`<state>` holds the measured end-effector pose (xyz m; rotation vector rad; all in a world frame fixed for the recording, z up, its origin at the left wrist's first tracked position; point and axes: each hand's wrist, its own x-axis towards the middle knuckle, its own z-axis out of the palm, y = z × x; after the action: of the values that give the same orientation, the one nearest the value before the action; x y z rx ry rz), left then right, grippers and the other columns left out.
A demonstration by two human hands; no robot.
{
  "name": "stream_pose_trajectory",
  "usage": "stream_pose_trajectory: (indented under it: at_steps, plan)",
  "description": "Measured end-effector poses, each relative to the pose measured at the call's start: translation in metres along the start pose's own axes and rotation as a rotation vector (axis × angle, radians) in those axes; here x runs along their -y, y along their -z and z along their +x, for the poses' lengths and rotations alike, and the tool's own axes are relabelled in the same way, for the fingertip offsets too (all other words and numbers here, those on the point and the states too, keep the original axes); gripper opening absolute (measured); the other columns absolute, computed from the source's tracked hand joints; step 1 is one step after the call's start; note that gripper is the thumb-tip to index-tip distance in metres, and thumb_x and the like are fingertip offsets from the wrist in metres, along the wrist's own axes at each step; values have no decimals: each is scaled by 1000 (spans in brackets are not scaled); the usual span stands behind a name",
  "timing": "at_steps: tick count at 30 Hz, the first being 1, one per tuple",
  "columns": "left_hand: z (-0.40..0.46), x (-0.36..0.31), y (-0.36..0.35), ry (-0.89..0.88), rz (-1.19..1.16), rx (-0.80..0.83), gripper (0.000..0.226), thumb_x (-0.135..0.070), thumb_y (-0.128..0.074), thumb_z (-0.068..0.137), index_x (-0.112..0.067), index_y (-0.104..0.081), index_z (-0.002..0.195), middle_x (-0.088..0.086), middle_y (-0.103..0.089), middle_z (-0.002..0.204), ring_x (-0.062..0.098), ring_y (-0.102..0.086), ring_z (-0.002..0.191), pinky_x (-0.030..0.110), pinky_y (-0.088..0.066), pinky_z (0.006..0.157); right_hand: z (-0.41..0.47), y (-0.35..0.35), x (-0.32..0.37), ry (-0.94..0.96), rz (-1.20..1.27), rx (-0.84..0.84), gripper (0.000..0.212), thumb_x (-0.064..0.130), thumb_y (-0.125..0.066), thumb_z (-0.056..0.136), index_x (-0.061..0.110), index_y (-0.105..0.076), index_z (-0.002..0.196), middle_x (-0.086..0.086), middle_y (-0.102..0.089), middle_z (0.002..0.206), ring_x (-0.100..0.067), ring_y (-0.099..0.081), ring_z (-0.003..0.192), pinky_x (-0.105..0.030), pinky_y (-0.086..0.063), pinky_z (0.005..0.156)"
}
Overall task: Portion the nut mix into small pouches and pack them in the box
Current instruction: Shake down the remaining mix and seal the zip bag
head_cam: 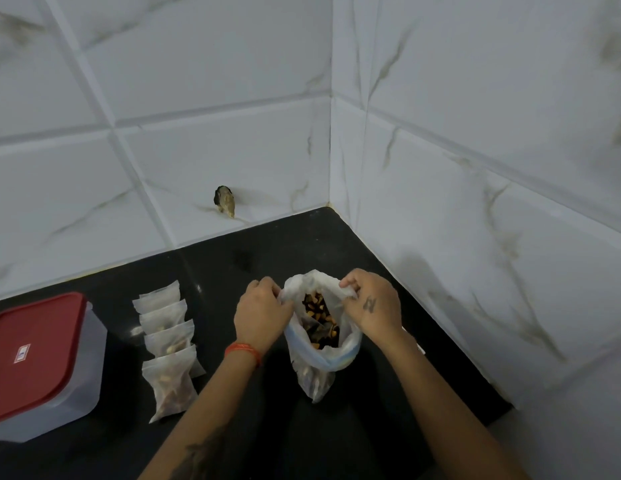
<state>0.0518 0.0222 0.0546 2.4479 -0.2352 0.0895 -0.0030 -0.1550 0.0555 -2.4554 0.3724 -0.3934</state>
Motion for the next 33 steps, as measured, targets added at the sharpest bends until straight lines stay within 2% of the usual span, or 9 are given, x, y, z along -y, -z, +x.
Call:
stream_pose_trajectory:
  at_steps: [4,7,13,15,20,23,26,30,33]
  plan:
    - [19,-10,7,400,-514,387,34,-42,-60,88,-8,-60,91,11,-65,95,25,-64,89,32,-55,70,20,3,3,-412,442,274,36,34,-58,91,17,-59,123,-1,-61,116,-19,-57,111,-35,-47,97]
    - [25,-16,7,521,-628,425,16,-25,-60,90,-10,-63,93,13,-66,99,23,-64,88,34,-55,72,28,0,2,-524,613,405,28,25,-63,89,15,-66,115,-4,-67,108,-19,-63,103,-35,-51,93]
    - [24,0,1,-161,17,-144,9,-8,-63,82,-15,-69,84,-5,-54,89,14,-53,83,17,-38,62,25,-10,5,213,-31,-124,13,9,-69,78,15,-72,89,-1,-68,86,-18,-61,80,-31,-51,65]
    - [26,5,-2,-182,-3,-141,11,-8,-65,81,-17,-65,88,-5,-50,95,16,-51,91,23,-41,70,27,-10,1,211,-25,-97,14,11,-70,78,17,-70,91,2,-65,88,-15,-59,82,-25,-47,64]
    - [41,-3,7,451,-529,381,39,-46,-60,86,-13,-59,105,6,-62,106,20,-60,96,35,-52,85,45,3,9,-440,560,393,21,40,-58,90,21,-64,97,3,-64,94,-11,-59,89,-26,-48,76]
    - [43,-12,15,591,-774,498,22,-23,-54,94,-6,-65,101,10,-64,93,21,-62,85,32,-52,74,52,-3,5,-420,492,416,31,35,-59,91,7,-71,91,-10,-71,90,-20,-67,91,-36,-52,87]
    - [47,-11,11,436,-703,398,14,-10,-61,88,-12,-69,100,6,-67,99,17,-64,90,30,-54,76,54,-10,7,-128,220,244,13,19,-67,86,14,-73,95,1,-71,91,-12,-65,85,-23,-52,77]
    - [46,-6,7,-190,-72,-14,16,-6,-66,79,-16,-70,90,-5,-62,90,6,-57,80,12,-44,67,51,-14,8,302,-28,-116,12,7,-72,74,18,-69,73,3,-64,81,-11,-54,74,-18,-42,60]
    - [46,-8,7,-252,-86,-1,24,-3,-65,79,-13,-65,100,-5,-57,85,8,-53,77,24,-49,72,55,-12,8,24,194,53,27,8,-68,79,21,-66,102,5,-58,103,-11,-58,92,-22,-50,77]
